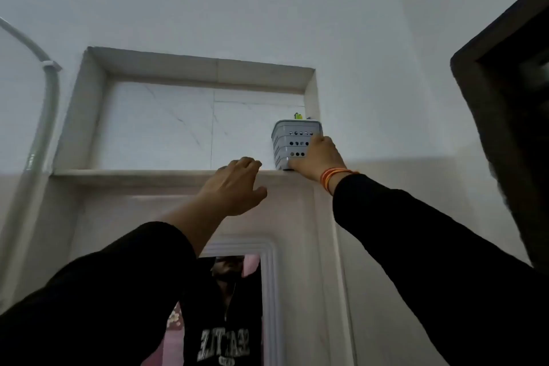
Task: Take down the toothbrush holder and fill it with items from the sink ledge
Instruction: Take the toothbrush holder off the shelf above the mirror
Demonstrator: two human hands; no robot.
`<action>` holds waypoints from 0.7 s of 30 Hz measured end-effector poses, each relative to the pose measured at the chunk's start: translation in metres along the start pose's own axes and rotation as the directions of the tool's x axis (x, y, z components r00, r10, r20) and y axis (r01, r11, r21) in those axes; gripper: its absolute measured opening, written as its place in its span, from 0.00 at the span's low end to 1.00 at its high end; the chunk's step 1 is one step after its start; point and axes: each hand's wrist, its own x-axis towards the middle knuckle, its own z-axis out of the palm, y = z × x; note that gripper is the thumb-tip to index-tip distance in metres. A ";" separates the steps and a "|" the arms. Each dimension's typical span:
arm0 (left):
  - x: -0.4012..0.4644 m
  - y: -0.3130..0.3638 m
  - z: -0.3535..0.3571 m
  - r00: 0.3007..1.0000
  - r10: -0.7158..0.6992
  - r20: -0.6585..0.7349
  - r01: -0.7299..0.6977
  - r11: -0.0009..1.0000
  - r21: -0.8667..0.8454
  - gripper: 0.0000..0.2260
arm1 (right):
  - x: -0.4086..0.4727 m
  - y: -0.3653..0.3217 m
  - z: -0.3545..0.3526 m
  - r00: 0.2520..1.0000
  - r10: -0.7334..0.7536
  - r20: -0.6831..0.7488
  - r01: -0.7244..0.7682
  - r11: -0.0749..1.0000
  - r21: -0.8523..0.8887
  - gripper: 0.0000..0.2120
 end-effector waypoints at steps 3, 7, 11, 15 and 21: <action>0.007 -0.007 0.033 0.999 -0.022 0.025 0.021 0.999 0.031 0.33 | 0.019 0.004 0.025 0.999 0.040 -0.024 -0.041 0.998 -0.038 0.48; 0.002 -0.021 0.077 0.998 0.015 -0.064 -0.004 0.986 0.167 0.40 | 0.036 -0.004 0.052 0.985 0.046 -0.169 -0.067 0.990 -0.122 0.54; 0.005 -0.016 0.095 0.988 0.000 -0.152 0.023 0.989 0.149 0.44 | 0.050 -0.007 0.055 0.958 0.148 -0.247 -0.168 0.984 -0.062 0.63; 0.007 -0.019 0.095 0.987 0.010 -0.158 0.012 0.991 0.136 0.46 | 0.054 -0.014 0.055 0.955 0.184 -0.233 -0.188 0.982 0.006 0.62; 0.004 -0.026 0.087 0.995 0.046 -0.088 -0.036 0.993 0.113 0.45 | 0.054 -0.016 0.055 0.967 0.219 -0.133 -0.193 0.964 0.183 0.64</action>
